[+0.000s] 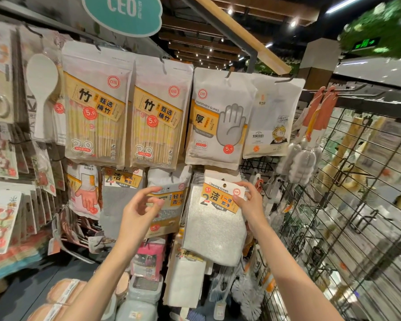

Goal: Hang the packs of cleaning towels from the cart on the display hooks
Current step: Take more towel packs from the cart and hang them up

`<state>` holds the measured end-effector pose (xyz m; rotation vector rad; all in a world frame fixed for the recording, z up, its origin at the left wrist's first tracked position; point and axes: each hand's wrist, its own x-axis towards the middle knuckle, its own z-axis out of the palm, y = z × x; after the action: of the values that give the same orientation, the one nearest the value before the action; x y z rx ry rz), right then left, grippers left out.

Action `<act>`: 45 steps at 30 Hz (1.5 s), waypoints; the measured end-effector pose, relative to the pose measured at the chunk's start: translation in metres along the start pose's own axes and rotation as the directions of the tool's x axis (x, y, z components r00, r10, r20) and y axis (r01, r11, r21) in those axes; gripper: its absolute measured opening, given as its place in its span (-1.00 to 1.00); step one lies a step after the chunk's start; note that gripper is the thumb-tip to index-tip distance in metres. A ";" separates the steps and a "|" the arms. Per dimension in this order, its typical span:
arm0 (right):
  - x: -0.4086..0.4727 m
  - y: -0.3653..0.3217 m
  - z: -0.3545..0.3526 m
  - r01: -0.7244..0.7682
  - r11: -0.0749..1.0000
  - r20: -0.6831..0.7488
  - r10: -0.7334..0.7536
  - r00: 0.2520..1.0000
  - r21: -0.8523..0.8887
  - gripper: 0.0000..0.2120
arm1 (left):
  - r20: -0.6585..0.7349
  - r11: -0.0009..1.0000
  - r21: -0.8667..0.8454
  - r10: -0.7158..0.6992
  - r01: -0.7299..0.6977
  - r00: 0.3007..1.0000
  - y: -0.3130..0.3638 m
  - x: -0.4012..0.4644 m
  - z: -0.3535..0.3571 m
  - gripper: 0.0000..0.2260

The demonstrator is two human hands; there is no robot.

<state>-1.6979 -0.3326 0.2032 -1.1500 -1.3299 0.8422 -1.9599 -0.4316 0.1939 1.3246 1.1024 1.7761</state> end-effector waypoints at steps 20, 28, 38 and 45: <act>0.042 0.028 0.029 -0.021 0.944 -0.286 -0.078 0.955 -0.328 -0.68 | 0.034 0.997 0.072 -0.019 0.016 0.999 -0.005 0.017 0.004 -0.78; 0.057 0.022 0.030 -0.096 0.875 -0.292 -0.053 0.955 -0.474 -0.67 | 0.071 0.996 0.082 -0.044 0.038 0.997 -0.010 0.023 0.010 -0.78; 0.047 0.025 0.017 -0.049 0.773 -0.229 -0.126 0.965 -0.632 -0.62 | 0.132 0.980 0.200 -0.013 -0.014 0.991 0.005 0.019 0.020 -0.78; 0.024 0.009 0.008 0.089 0.713 -0.058 -0.179 0.982 -0.696 -0.51 | 0.211 0.909 0.403 0.026 -0.110 0.977 0.011 0.010 0.017 -0.68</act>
<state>-1.7022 -0.3058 0.2003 -1.6218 -1.6609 0.1260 -1.9466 -0.4237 0.2102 1.7704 1.3791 1.4600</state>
